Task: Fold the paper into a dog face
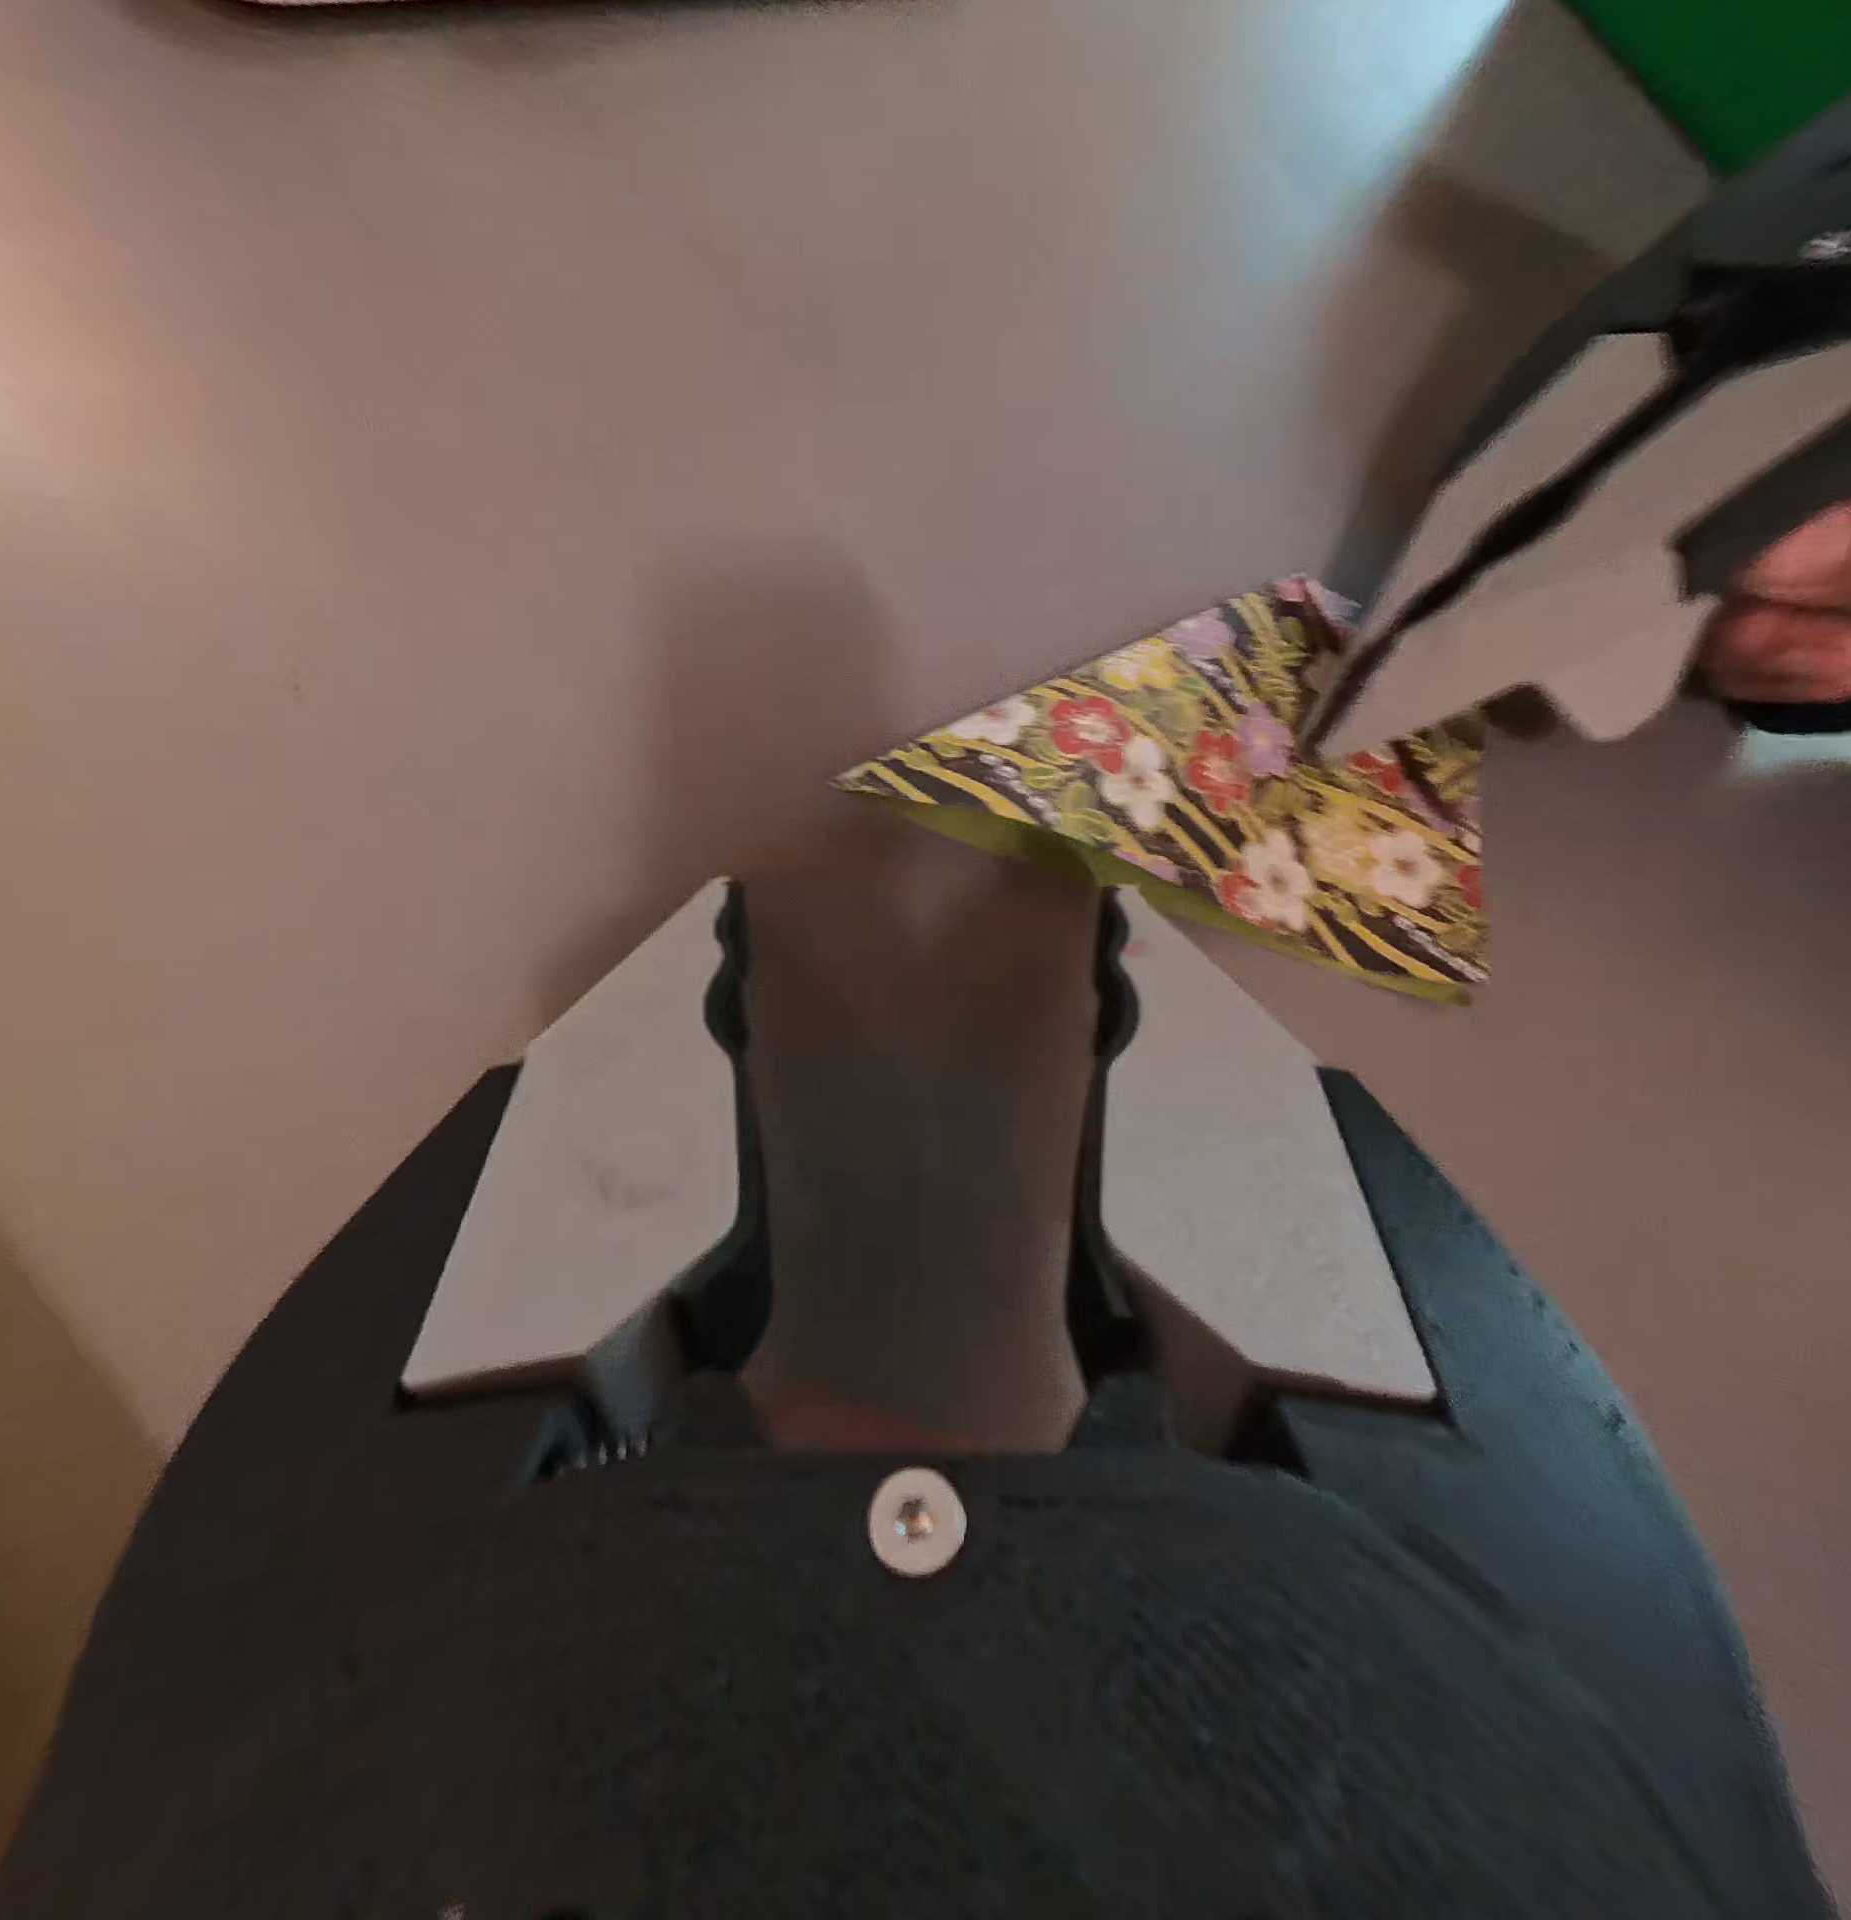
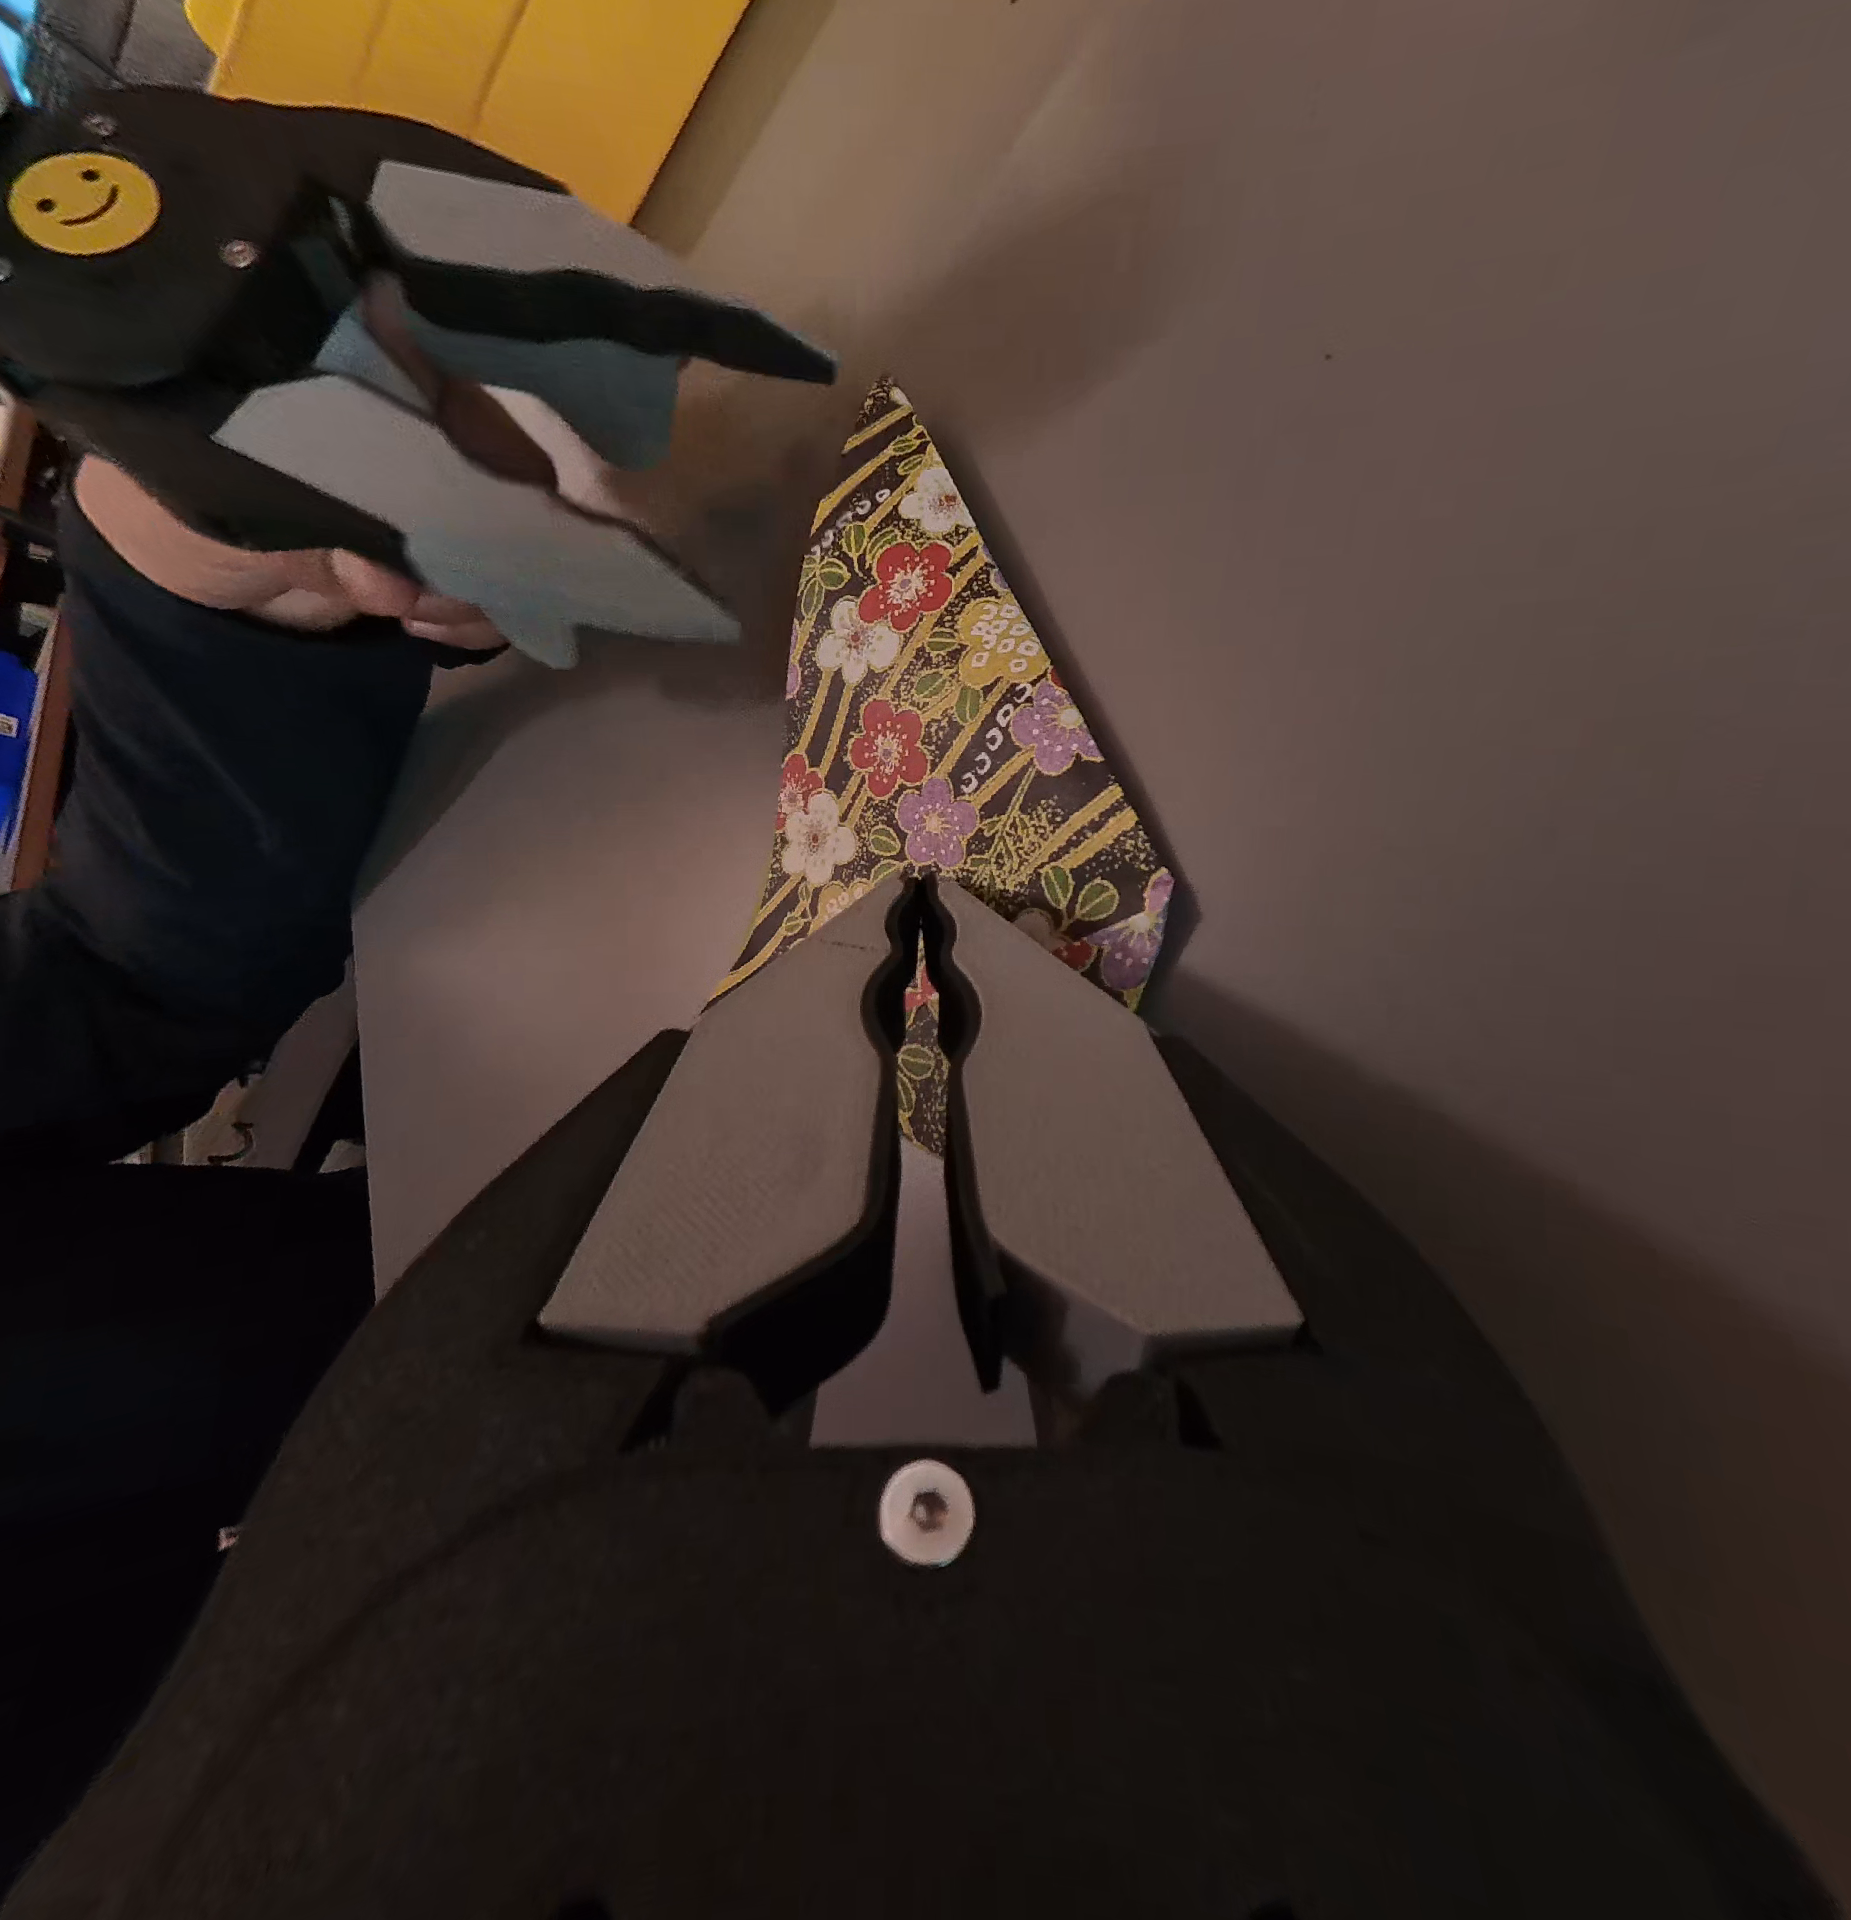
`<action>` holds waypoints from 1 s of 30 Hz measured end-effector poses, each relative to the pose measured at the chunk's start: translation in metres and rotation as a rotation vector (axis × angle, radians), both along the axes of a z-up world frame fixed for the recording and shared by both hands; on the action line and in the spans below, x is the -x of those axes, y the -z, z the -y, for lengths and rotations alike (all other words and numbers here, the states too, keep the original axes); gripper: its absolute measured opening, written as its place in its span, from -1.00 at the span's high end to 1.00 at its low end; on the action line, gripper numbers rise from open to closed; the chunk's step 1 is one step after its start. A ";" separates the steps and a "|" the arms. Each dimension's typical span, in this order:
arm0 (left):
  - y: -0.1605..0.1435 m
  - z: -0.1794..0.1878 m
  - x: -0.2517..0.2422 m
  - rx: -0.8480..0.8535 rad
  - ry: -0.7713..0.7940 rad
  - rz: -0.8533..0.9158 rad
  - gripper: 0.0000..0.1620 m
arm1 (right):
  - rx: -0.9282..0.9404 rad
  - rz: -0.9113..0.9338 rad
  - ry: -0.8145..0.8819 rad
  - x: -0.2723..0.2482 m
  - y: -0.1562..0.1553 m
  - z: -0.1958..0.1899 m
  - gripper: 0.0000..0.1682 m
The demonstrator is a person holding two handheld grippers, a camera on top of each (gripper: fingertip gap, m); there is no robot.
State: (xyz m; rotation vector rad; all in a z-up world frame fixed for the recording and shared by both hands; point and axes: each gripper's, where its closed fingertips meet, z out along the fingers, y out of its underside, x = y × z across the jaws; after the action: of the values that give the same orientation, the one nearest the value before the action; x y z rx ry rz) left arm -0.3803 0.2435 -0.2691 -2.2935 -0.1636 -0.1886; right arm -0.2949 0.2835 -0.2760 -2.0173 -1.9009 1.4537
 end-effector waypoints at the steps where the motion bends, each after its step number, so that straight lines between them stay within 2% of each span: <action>1: 0.002 -0.003 0.006 0.010 -0.027 -0.003 0.23 | 0.005 -0.001 -0.002 -0.001 0.000 0.000 1.00; 4: 0.000 -0.011 0.013 -0.002 -0.067 0.071 0.27 | 0.025 -0.003 -0.001 -0.003 -0.001 -0.001 1.00; 13: -0.010 -0.019 -0.002 -0.045 -0.039 0.439 0.37 | 0.052 0.000 -0.004 -0.005 -0.001 -0.002 1.00; 16: -0.005 -0.017 0.001 -0.021 -0.060 0.443 0.55 | 0.043 0.004 -0.007 -0.005 -0.001 -0.002 1.00; 20: -0.007 -0.019 -0.004 -0.014 -0.057 0.471 0.48 | 0.031 0.007 -0.010 -0.005 0.000 -0.002 1.00; 22: -0.006 -0.023 -0.004 -0.010 -0.065 0.482 0.53 | 0.031 0.005 -0.010 -0.005 0.000 -0.002 1.00; 28: 0.002 -0.028 -0.004 0.007 -0.063 0.449 0.82 | 0.026 0.009 -0.009 -0.006 0.000 -0.003 1.00; 30: 0.008 -0.026 -0.004 0.024 -0.051 0.403 1.00 | 0.023 0.012 -0.010 -0.007 0.000 -0.004 1.00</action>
State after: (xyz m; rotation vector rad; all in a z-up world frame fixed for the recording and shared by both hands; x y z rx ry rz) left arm -0.3762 0.2699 -0.2767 -2.2479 -0.4312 -0.6247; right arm -0.2880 0.2878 -0.2764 -2.0334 -1.9101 1.4762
